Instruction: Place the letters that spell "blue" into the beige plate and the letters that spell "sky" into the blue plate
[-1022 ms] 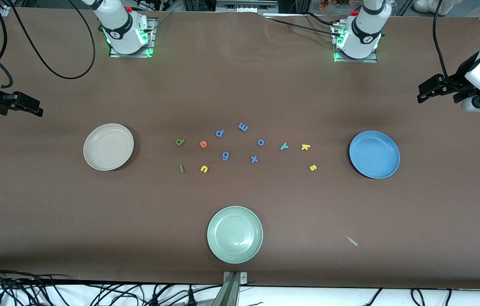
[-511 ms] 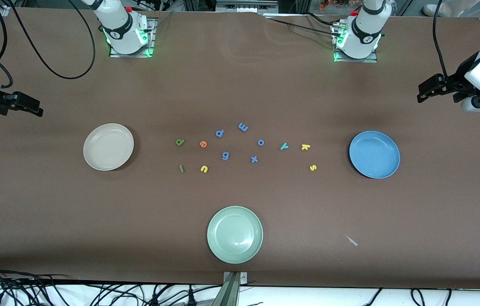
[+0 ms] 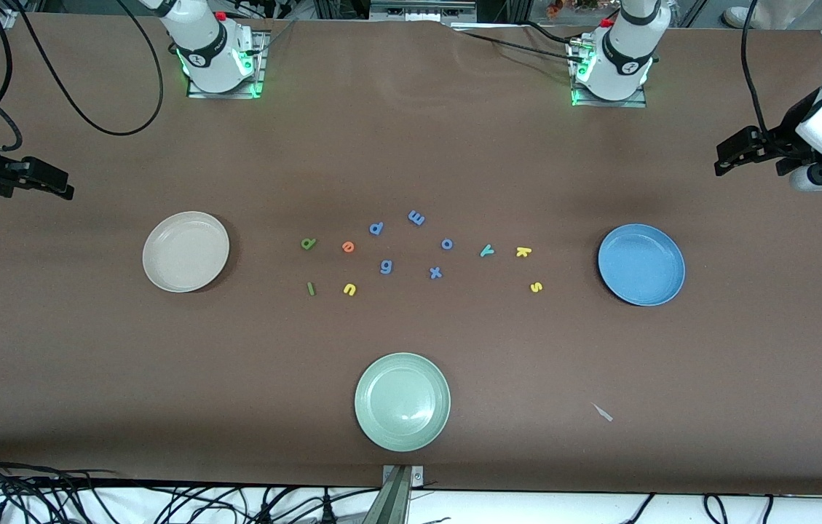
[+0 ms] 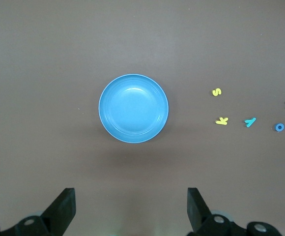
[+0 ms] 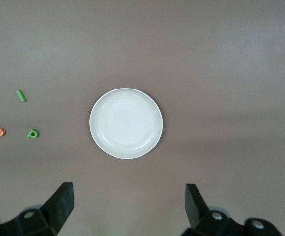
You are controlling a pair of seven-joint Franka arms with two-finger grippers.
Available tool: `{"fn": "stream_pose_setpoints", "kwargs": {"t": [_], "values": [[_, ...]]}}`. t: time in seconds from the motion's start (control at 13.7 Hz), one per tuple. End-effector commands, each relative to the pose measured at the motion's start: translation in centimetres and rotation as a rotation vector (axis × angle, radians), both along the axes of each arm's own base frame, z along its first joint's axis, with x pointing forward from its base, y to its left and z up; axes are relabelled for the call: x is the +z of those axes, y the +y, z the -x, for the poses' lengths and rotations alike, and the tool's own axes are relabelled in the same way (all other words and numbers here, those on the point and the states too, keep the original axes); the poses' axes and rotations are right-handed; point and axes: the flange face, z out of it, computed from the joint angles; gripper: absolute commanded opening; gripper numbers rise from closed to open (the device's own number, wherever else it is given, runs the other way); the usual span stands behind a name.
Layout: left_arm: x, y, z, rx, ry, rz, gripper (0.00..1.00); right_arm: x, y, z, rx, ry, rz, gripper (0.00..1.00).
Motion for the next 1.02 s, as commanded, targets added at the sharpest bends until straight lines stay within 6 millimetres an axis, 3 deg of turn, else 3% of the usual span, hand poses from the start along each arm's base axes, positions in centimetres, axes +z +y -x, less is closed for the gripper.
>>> {"fn": "stream_pose_setpoints", "kwargs": {"t": [0.0, 0.95], "values": [[1.04, -0.66, -0.16, -0.013, -0.004, -0.024, 1.00, 0.36, -0.06, -0.06, 0.004, 0.004, -0.004, 1.00], [1.23, -1.16, -0.10, -0.019, 0.000, -0.025, 1.00, 0.36, -0.06, -0.06, 0.004, 0.004, -0.004, 1.00]]}}
